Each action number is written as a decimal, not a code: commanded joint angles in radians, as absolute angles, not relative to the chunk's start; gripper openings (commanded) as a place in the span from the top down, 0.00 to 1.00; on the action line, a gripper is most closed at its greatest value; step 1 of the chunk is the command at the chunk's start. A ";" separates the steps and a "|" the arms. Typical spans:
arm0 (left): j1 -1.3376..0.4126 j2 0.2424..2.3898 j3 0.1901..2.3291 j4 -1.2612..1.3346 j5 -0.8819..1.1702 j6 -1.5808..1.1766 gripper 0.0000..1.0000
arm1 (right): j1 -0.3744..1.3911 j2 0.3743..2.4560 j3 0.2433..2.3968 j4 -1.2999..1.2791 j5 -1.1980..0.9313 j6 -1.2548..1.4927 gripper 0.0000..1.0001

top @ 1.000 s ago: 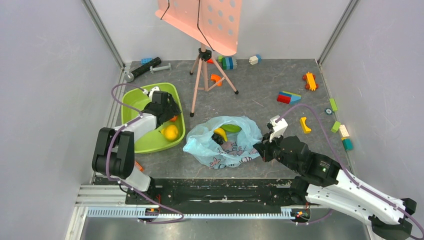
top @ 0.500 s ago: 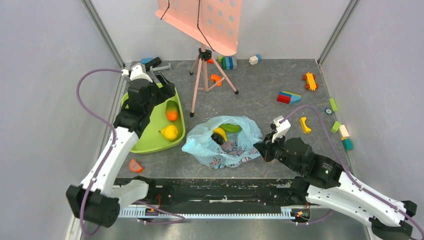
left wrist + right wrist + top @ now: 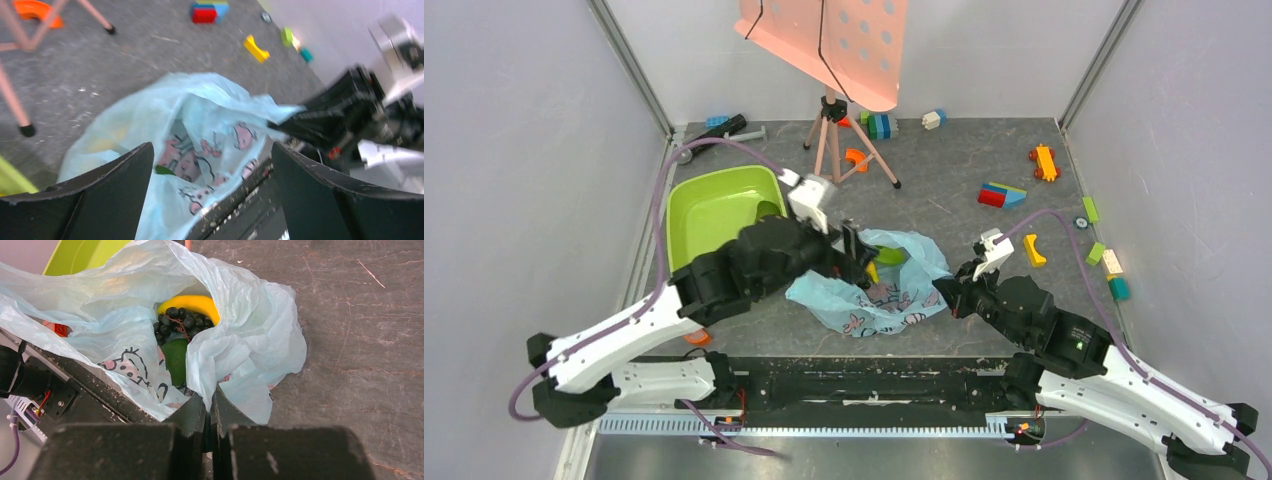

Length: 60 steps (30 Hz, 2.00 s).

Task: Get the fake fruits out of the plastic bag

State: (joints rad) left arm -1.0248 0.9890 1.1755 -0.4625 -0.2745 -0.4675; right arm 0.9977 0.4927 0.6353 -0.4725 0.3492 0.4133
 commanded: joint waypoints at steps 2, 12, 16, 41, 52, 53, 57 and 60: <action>-1.250 1.103 1.242 -0.499 -0.408 -0.397 0.07 | 0.998 0.494 0.624 -0.433 0.374 0.437 1.00; -1.287 1.236 1.088 -0.336 -0.434 -0.474 0.10 | 0.999 0.475 0.611 -0.433 0.368 0.446 1.00; -1.289 1.274 1.014 -0.273 -0.404 -0.507 0.14 | 0.999 0.477 0.608 -0.434 0.364 0.443 1.00; -1.323 1.237 0.718 -0.045 -0.555 -0.601 0.04 | 0.999 0.470 0.580 -0.431 0.354 0.449 1.00; -1.112 1.345 0.864 -0.100 -0.440 -0.653 0.06 | 0.999 0.465 0.575 -0.439 0.355 0.454 1.00; -1.103 1.361 0.870 -0.106 -0.446 -0.663 0.06 | 0.999 0.462 0.575 -0.440 0.355 0.454 1.00; -1.072 1.422 0.899 -0.111 -0.450 -0.678 0.08 | 0.999 0.467 0.572 -0.438 0.360 0.453 1.00; -1.057 1.460 0.913 -0.104 -0.453 -0.681 0.10 | 0.999 0.475 0.571 -0.437 0.359 0.451 1.00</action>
